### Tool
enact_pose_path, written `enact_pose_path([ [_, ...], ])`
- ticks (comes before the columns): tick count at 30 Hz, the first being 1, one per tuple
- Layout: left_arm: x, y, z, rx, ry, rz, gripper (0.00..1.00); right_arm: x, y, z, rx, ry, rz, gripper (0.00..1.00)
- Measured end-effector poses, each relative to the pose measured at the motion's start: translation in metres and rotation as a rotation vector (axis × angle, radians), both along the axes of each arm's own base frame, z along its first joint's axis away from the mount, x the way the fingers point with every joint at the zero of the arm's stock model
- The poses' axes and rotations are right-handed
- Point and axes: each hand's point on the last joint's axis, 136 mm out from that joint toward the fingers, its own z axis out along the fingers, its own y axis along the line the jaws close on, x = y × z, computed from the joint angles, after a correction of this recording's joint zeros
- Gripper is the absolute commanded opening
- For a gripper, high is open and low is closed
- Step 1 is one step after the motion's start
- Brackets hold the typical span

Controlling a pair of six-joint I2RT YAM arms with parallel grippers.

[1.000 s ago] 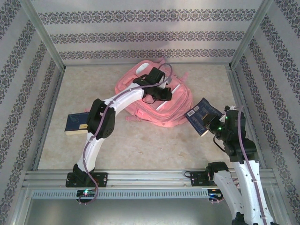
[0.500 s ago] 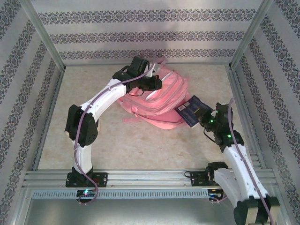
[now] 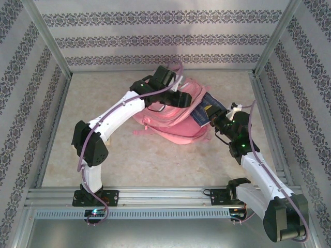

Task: Pack the student bag

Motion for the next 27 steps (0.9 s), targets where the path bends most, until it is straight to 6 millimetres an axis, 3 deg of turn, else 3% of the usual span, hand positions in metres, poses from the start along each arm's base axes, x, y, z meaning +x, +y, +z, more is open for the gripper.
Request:
enact_pose_path([
  [3,-0.018,-0.016,0.005,0.036,-0.048,-0.061,0.71,-0.001,0.001,0.001,0.017,0.000,-0.001,0.00],
  [6,-0.024,-0.017,0.003,0.071,-0.065,-0.081,0.72,-0.002,0.001,0.002,0.023,-0.002,-0.002,0.00],
  [15,-0.001,-0.009,-0.009,0.197,-0.142,-0.030,0.64,-0.005,0.004,0.004,0.041,-0.002,0.005,0.00],
  [17,0.005,-0.011,-0.018,0.220,-0.141,-0.027,0.56,-0.006,0.004,0.005,0.041,-0.005,0.007,0.00],
  [22,0.010,-0.014,-0.038,0.278,-0.142,-0.027,0.11,-0.007,0.004,0.000,0.036,0.015,0.006,0.00],
  [24,0.011,-0.012,-0.039,0.290,-0.149,-0.024,0.00,-0.008,0.004,-0.003,0.031,0.026,0.006,0.00],
  [27,0.014,-0.010,-0.031,0.298,-0.171,-0.015,0.00,-0.012,0.003,-0.006,0.006,0.034,0.009,0.00],
])
